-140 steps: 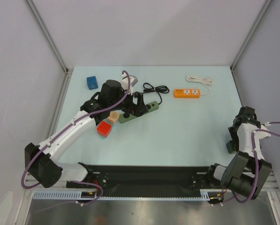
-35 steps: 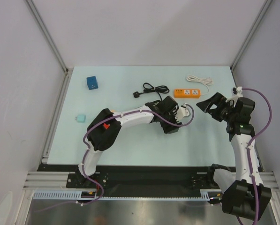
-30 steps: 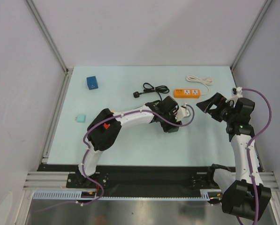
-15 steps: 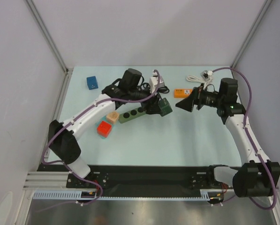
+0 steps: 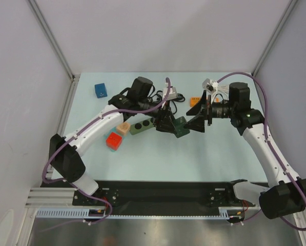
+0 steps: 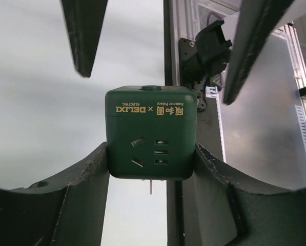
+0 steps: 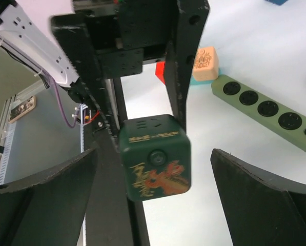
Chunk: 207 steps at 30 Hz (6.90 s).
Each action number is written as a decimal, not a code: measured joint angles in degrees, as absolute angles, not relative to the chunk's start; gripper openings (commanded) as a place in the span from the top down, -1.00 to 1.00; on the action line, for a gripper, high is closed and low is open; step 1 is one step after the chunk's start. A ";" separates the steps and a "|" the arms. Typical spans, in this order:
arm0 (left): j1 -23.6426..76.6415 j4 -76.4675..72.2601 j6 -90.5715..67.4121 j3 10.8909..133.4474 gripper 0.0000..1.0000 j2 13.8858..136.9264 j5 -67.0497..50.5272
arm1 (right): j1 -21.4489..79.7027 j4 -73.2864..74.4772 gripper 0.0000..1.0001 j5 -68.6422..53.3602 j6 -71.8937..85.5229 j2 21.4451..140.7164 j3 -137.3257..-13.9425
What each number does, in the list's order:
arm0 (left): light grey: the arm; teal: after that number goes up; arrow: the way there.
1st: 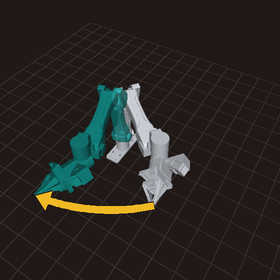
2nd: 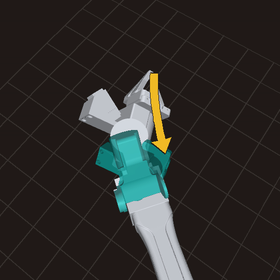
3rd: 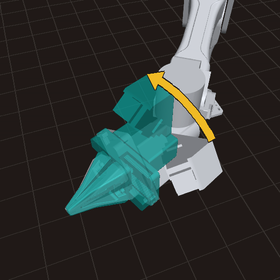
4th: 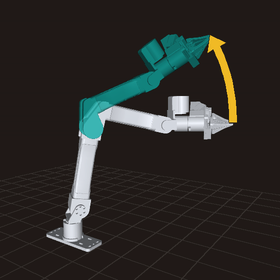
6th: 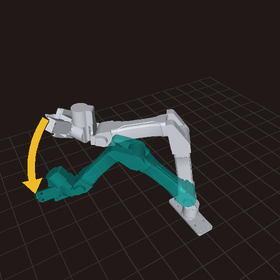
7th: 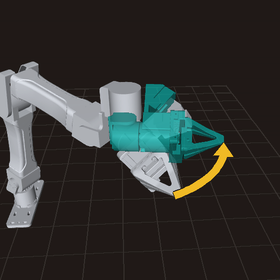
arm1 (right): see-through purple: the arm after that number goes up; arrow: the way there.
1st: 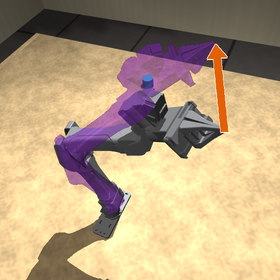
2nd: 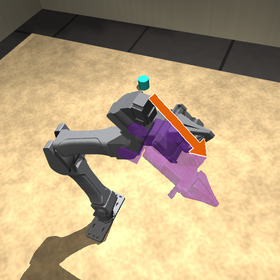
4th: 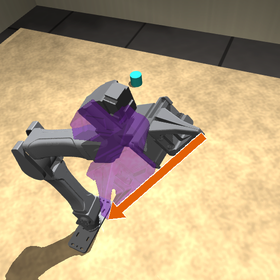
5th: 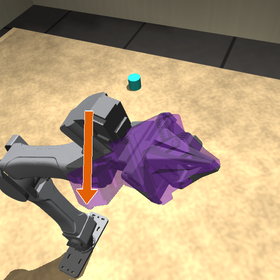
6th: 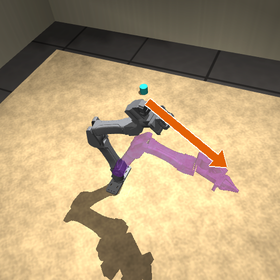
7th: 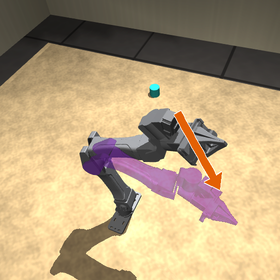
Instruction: Insert the plug
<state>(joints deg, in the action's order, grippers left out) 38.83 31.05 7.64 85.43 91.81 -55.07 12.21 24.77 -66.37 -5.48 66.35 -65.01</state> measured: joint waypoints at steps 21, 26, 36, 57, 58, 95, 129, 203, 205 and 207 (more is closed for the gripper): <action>38.81 31.05 8.54 84.44 0.99 90.96 -58.54 | 17.39 30.52 -0.77 -65.25 -9.26 70.67 -64.12; 38.81 31.03 8.54 84.55 0.99 90.98 -59.31 | 17.54 30.65 -0.76 -65.34 -9.74 70.67 -63.64; 38.26 31.77 7.97 84.88 -0.17 91.96 -60.12 | 19.00 29.82 1.00 -65.36 -10.09 70.70 -63.48; 32.34 30.30 -3.16 87.88 -1.00 91.66 -32.05 | 8.19 38.06 1.00 -37.15 4.19 87.29 -79.61; 32.56 30.70 -3.95 86.37 -0.99 90.74 -28.69 | 8.01 39.81 1.00 -33.23 4.75 90.45 -83.29; 35.62 28.80 -7.07 67.51 -1.00 76.84 -13.67 | 2.39 70.30 1.00 0.62 0.12 137.53 -139.20; 35.62 28.77 -7.05 67.48 -1.00 76.88 -13.21 | 2.76 69.56 1.00 0.84 -4.64 140.09 -139.31; 34.81 28.42 -7.07 67.29 -1.00 76.88 -14.20 | 2.57 61.36 1.00 -0.21 -10.13 136.25 -131.33; 34.74 28.42 -7.07 67.29 -0.99 76.88 -14.20 | 2.57 60.60 1.00 -0.23 -10.26 135.76 -130.37; 34.74 28.42 -7.07 67.29 -0.99 76.88 -14.20 | 2.55 59.72 1.00 -0.34 -10.35 135.28 -129.36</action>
